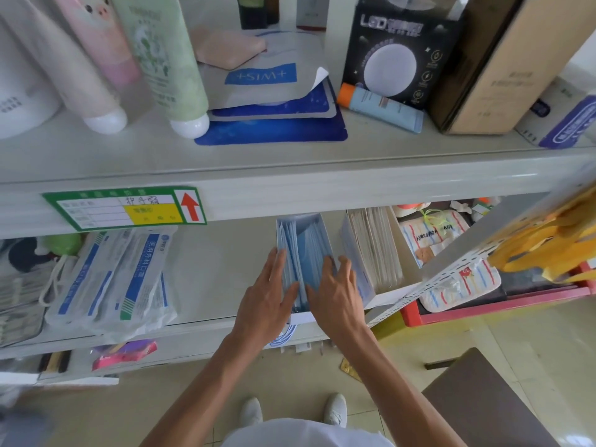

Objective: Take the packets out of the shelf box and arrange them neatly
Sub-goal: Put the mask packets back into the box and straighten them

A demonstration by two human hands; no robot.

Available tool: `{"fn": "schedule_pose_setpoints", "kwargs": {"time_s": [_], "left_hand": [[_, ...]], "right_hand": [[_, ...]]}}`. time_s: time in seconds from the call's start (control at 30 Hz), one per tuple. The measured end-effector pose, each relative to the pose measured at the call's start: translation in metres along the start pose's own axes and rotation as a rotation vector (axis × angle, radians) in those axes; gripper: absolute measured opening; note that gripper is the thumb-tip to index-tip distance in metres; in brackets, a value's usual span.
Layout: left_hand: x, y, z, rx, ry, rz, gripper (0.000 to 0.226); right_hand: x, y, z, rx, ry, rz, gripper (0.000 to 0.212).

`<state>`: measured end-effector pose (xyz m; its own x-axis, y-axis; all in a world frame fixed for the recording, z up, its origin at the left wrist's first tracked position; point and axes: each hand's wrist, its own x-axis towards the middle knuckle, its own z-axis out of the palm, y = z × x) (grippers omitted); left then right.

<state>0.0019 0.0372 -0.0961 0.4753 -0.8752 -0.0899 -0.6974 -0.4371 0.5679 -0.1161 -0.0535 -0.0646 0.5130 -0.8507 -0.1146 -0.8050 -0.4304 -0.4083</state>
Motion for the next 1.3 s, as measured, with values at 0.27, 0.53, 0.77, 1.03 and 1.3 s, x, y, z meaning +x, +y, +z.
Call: {"fn": "schedule_pose_setpoints", "kwargs": {"time_s": [0.27,0.53,0.77,1.03,1.3], "left_hand": [[0.0,0.001,-0.001,-0.016,0.0,0.028,0.063],[0.006,0.009,0.001,-0.051,-0.124,0.033,0.055],[0.008,0.015,0.012,0.092,-0.198,-0.064,0.065],[0.009,0.017,0.014,-0.201,-0.05,-0.1,0.056],[0.017,0.021,0.009,-0.095,-0.085,-0.124,0.044]], "right_hand": [[-0.001,0.001,0.006,-0.025,-0.015,0.044,0.075],[0.006,0.0,0.002,0.017,-0.135,0.099,0.048],[0.005,0.008,-0.002,-0.021,-0.068,0.042,0.087],[0.026,0.002,-0.001,0.194,-0.194,0.342,0.049],[0.021,-0.005,0.012,0.178,-0.119,0.318,0.059]]}}
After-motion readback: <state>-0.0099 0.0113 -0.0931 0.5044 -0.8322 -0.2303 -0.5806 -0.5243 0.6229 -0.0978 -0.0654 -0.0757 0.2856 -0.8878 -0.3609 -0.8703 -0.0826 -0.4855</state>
